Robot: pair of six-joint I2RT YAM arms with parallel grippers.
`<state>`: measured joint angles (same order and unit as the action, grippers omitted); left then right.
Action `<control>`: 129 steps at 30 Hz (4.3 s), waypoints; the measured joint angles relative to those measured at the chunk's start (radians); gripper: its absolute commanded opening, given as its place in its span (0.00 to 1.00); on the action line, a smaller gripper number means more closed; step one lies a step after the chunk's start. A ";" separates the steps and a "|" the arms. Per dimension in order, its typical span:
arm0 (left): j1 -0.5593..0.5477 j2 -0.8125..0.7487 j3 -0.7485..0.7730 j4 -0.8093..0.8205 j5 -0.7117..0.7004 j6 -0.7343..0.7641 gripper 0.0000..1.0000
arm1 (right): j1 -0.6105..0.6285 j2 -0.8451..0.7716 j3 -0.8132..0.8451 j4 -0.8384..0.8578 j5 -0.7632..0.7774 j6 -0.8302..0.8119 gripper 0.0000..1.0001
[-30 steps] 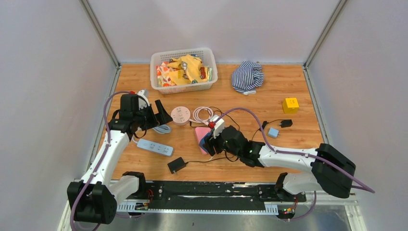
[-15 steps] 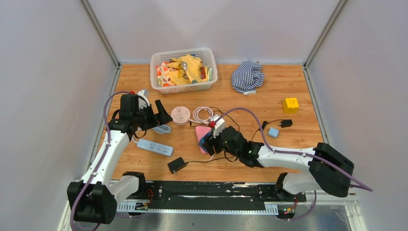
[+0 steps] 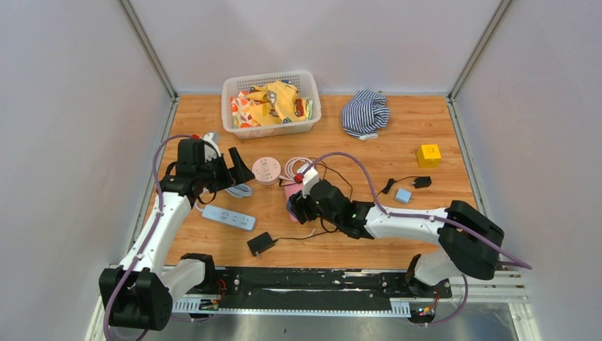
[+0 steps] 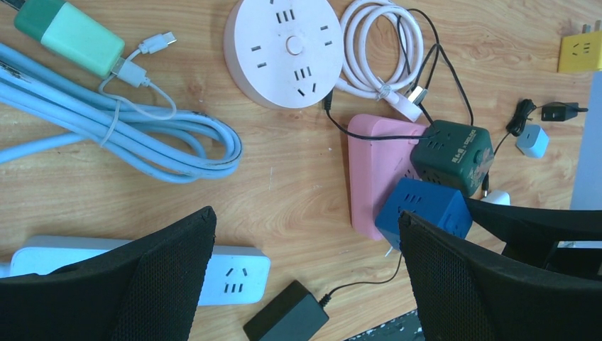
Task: Insert the plug
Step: Insert the plug into the socket, then pick up the plug from the center of the board.
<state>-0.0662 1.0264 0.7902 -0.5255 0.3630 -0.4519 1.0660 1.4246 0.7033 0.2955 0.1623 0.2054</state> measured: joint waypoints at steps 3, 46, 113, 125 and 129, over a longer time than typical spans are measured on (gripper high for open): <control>0.000 0.005 0.000 0.000 0.000 0.000 1.00 | 0.008 0.027 0.030 -0.016 0.021 -0.013 0.00; 0.000 0.035 0.000 -0.010 -0.004 0.008 1.00 | 0.021 0.188 0.166 -0.105 0.017 -0.020 0.00; 0.000 -0.101 -0.085 -0.006 -0.070 -0.031 1.00 | 0.003 -0.067 0.300 -0.642 0.218 0.134 0.95; 0.000 -0.058 -0.101 0.012 -0.072 -0.061 1.00 | -0.146 -0.301 0.078 -0.958 0.418 0.750 0.74; 0.000 -0.046 -0.101 0.024 -0.044 -0.066 1.00 | -0.245 -0.307 0.065 -1.125 0.416 0.969 0.74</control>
<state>-0.0662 0.9802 0.6895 -0.5014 0.3187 -0.5182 0.8211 1.1175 0.7681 -0.8299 0.5781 1.1740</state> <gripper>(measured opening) 0.997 0.735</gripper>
